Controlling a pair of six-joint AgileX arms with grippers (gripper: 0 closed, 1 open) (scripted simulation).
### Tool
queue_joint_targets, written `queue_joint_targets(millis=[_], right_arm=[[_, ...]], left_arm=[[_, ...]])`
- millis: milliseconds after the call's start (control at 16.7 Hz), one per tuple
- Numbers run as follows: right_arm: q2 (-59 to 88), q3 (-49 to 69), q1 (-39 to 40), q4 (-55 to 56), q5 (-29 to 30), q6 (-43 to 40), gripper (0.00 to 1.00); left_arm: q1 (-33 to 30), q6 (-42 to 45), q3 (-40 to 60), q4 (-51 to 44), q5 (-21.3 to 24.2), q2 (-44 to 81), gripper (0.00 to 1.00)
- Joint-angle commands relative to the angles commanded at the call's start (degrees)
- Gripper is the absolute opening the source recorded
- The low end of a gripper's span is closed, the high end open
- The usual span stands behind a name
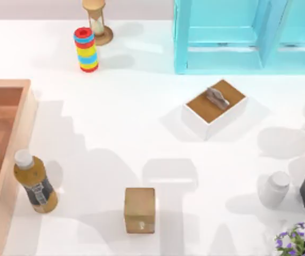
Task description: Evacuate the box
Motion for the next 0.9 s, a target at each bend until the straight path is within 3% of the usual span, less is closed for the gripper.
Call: queue_joint_targets(millis=[420, 900], right_arm=[[0.0, 0.0, 0.0, 0.0, 0.0, 0.0, 1.0], [0.0, 0.0, 0.0, 0.0, 0.0, 0.0, 1.0]], left_arm=[[-0.19, 0.37, 0.96, -1.5, -0.15, -0.77, 0.0], [-0.68, 1.28, 11.77, -17.01, -0.45, -4.16, 0.0]])
